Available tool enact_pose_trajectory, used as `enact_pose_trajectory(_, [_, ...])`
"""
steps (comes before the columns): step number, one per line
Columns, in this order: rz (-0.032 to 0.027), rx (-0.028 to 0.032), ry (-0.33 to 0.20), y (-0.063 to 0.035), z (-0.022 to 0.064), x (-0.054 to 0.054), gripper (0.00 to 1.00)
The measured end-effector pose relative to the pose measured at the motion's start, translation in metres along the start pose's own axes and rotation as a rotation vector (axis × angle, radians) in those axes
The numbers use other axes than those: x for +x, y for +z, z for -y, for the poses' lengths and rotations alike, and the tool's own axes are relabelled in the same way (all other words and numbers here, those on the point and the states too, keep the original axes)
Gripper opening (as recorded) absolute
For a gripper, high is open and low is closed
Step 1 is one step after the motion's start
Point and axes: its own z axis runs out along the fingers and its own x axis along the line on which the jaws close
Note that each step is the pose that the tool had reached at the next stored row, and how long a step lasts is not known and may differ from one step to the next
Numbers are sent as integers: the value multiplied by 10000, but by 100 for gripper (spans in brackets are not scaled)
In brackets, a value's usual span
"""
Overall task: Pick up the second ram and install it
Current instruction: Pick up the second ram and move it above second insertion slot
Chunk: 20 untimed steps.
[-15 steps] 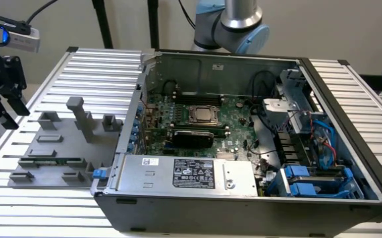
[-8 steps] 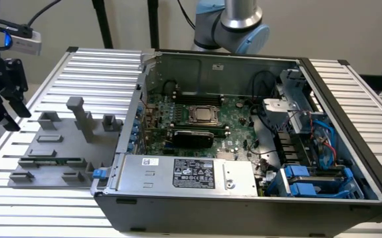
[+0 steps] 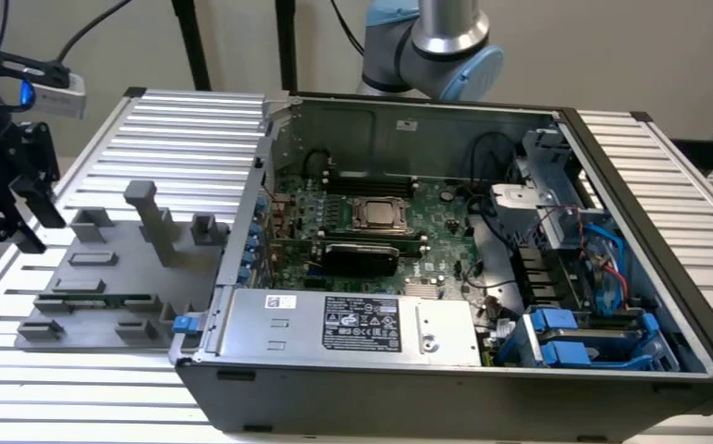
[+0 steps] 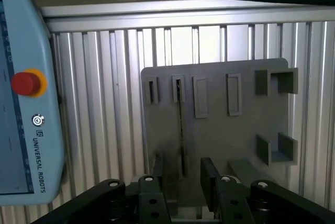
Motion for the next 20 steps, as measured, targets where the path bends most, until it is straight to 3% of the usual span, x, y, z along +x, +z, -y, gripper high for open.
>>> enact_pose_trajectory(20, [1,1,-20,368,101,-111,42])
